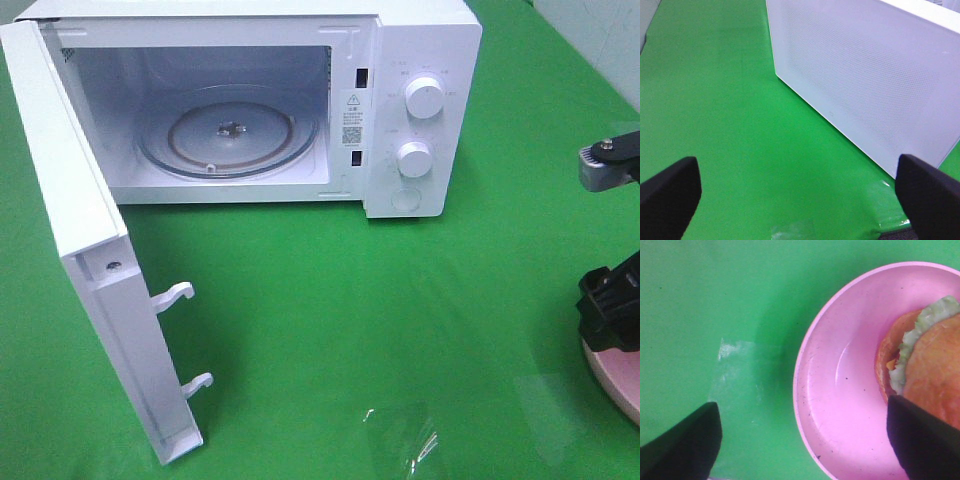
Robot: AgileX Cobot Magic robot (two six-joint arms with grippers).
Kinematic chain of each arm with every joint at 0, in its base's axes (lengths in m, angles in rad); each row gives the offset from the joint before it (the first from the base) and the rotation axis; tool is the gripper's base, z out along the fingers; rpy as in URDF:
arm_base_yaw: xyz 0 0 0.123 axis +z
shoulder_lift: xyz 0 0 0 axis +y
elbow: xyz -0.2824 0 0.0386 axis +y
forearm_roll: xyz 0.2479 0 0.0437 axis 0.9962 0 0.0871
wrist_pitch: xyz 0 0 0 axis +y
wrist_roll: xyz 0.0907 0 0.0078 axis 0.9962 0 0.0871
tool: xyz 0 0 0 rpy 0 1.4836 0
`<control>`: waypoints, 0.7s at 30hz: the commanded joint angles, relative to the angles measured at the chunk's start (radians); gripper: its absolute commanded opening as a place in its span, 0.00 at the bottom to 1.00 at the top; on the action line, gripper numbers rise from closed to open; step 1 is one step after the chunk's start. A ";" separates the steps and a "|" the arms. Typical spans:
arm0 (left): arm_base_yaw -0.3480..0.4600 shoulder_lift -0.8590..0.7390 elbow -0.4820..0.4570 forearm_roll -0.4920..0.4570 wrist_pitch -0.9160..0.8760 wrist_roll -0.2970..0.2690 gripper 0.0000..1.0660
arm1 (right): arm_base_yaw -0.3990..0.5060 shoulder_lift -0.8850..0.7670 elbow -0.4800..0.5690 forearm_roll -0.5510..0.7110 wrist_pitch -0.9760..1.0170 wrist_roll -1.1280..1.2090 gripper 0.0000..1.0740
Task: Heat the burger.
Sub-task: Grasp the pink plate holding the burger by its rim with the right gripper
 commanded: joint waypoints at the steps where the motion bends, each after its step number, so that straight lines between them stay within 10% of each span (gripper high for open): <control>1: -0.002 -0.017 0.002 0.000 -0.015 -0.004 0.92 | -0.004 0.003 0.018 -0.005 -0.029 0.004 0.79; 21: -0.002 -0.017 0.002 0.000 -0.015 -0.004 0.92 | -0.093 0.302 0.052 -0.008 -0.208 0.096 0.74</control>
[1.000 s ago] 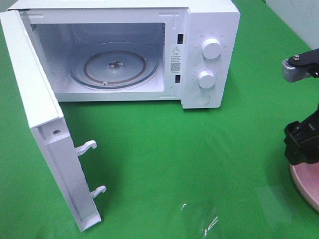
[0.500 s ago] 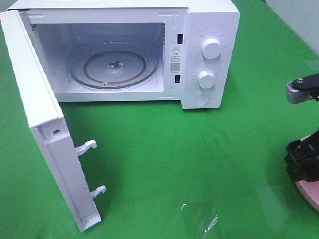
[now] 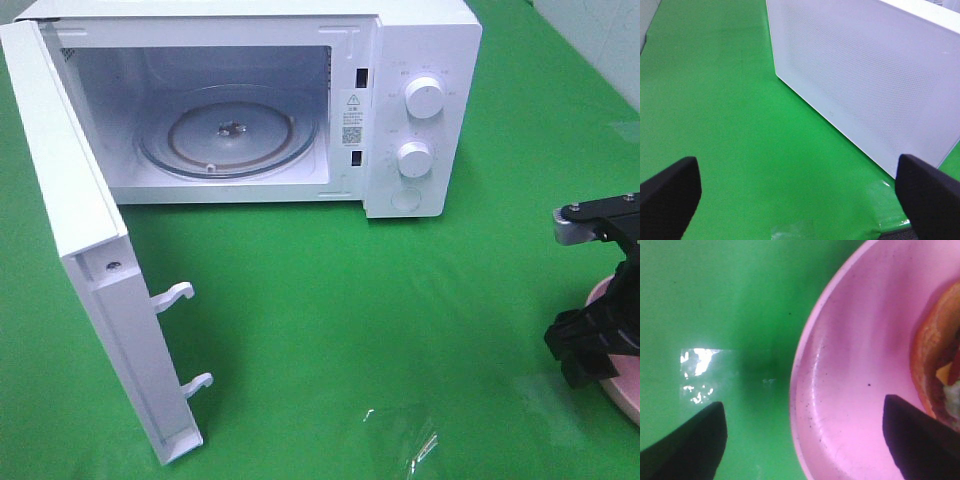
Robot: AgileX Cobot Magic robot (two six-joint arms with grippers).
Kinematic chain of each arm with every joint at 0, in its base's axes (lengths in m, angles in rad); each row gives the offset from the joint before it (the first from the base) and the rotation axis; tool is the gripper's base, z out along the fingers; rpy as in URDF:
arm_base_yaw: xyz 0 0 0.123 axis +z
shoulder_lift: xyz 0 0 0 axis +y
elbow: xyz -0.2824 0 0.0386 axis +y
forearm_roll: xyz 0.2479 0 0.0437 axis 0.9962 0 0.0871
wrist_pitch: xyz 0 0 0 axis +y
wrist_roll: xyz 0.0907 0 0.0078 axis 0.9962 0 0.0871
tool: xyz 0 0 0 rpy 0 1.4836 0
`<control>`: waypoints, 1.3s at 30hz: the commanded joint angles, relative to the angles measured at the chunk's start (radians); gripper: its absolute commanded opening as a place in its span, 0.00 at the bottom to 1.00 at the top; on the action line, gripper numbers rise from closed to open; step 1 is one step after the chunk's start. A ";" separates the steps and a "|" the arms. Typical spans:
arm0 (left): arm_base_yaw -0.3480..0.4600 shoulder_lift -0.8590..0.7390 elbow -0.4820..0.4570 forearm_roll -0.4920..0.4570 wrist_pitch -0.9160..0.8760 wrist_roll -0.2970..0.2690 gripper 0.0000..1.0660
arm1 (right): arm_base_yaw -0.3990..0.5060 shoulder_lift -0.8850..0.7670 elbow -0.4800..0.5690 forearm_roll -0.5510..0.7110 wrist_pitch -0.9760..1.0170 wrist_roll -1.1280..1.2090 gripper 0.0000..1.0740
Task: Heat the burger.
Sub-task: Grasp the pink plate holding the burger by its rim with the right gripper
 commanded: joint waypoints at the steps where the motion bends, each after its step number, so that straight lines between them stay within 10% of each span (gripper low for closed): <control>1: -0.002 -0.017 0.002 0.000 -0.015 -0.004 0.92 | -0.016 0.026 0.001 -0.008 -0.024 0.005 0.74; 30: -0.002 -0.017 0.002 0.000 -0.015 -0.004 0.92 | -0.054 0.183 -0.001 -0.034 -0.102 0.015 0.66; 39: -0.002 -0.017 0.002 0.000 -0.015 -0.004 0.92 | -0.054 0.183 -0.001 -0.041 -0.089 0.040 0.07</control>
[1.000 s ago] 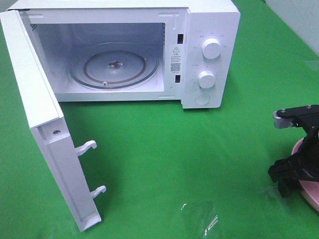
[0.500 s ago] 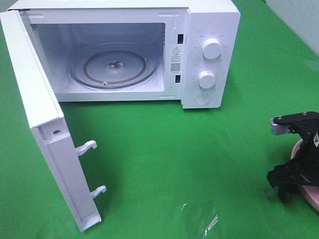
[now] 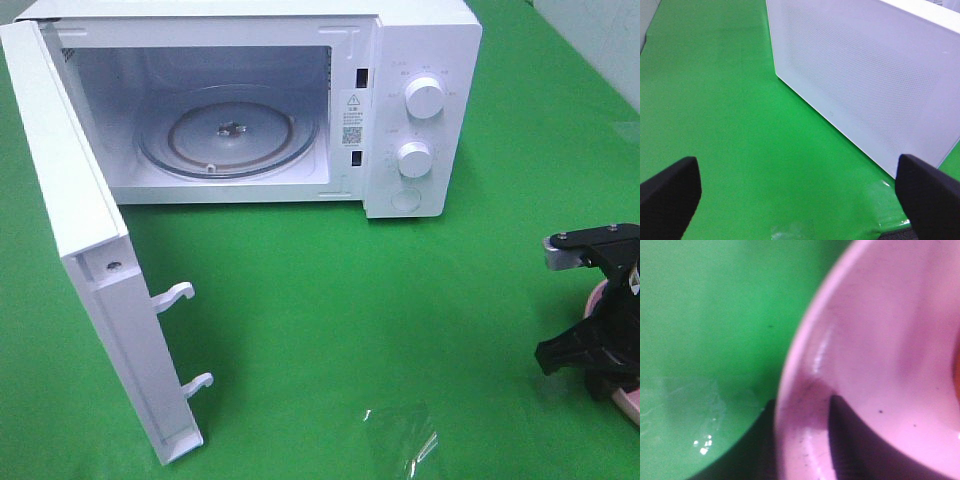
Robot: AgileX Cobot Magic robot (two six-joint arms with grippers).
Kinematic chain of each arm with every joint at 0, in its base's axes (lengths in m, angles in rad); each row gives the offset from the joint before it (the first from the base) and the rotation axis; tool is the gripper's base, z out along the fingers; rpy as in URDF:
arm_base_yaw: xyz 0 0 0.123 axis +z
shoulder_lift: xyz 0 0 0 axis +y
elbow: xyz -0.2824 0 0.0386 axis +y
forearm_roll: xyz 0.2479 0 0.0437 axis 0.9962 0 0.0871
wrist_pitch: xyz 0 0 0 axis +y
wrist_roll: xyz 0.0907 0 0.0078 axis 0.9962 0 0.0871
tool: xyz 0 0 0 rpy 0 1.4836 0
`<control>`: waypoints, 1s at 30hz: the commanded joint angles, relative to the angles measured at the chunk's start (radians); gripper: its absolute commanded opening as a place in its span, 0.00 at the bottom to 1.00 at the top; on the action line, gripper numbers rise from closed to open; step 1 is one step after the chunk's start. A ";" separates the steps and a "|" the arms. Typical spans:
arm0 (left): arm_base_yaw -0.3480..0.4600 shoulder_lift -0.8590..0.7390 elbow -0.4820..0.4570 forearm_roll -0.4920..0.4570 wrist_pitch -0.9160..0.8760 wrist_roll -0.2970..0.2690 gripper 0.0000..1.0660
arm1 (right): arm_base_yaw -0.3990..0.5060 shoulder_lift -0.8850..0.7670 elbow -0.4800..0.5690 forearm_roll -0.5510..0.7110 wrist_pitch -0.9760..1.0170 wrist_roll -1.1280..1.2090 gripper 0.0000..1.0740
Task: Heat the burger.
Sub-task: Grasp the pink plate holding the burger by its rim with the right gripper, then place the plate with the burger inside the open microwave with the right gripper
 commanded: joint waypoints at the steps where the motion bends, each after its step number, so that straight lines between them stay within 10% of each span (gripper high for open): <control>1: -0.002 -0.017 0.002 0.000 -0.015 -0.004 0.92 | -0.003 0.009 0.003 -0.002 0.007 0.006 0.00; 30: -0.002 -0.017 0.002 0.000 -0.015 -0.004 0.92 | 0.137 -0.043 0.003 -0.167 0.133 0.174 0.00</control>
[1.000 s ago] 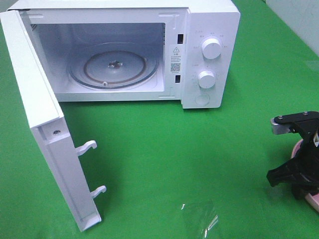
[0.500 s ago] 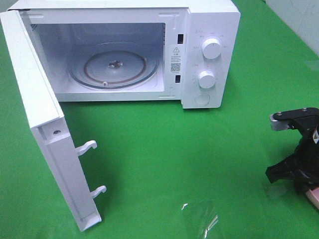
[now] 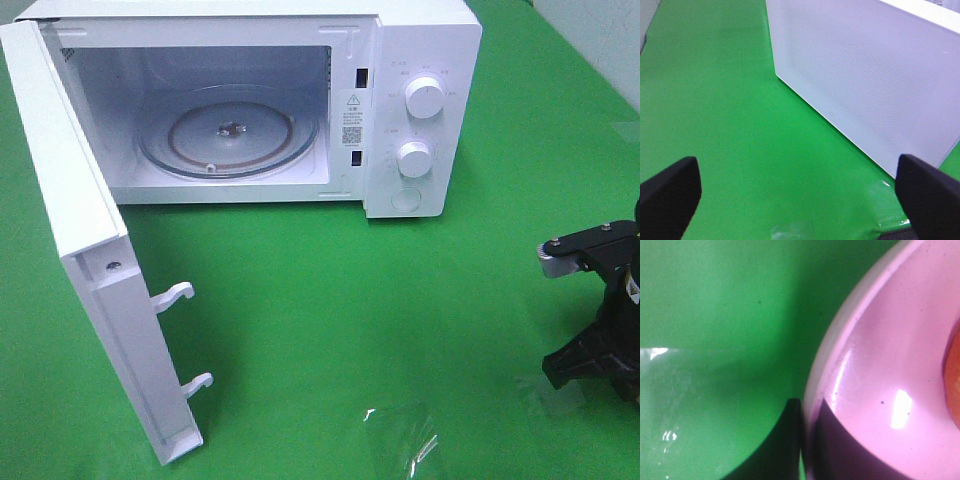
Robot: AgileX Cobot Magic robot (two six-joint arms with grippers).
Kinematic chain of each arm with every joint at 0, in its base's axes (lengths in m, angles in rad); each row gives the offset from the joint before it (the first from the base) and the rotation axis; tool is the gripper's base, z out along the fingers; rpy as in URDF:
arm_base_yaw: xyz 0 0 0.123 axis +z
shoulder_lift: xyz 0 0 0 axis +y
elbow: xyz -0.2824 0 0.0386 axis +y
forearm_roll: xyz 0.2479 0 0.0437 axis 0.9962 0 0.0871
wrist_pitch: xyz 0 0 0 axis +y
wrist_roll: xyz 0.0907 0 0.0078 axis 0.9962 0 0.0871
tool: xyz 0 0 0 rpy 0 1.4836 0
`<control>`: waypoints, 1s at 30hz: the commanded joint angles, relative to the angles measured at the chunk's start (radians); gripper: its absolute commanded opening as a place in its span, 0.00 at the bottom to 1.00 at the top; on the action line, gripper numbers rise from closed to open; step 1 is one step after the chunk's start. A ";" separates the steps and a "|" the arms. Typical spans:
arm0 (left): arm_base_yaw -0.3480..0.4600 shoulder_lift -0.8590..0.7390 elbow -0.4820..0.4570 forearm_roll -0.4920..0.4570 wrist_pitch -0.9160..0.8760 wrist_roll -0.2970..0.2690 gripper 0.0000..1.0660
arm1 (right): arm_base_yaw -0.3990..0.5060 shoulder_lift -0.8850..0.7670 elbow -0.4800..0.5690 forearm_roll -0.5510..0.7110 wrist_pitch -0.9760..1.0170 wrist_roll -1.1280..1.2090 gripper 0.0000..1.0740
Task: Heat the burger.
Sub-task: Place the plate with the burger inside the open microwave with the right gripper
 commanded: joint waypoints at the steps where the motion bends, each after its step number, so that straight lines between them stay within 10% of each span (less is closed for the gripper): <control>1: -0.002 -0.017 0.002 -0.001 -0.015 -0.004 0.92 | 0.054 -0.007 0.009 -0.038 0.037 0.047 0.00; 30: -0.002 -0.017 0.002 -0.001 -0.015 -0.004 0.92 | 0.181 -0.250 0.010 -0.255 0.293 0.166 0.00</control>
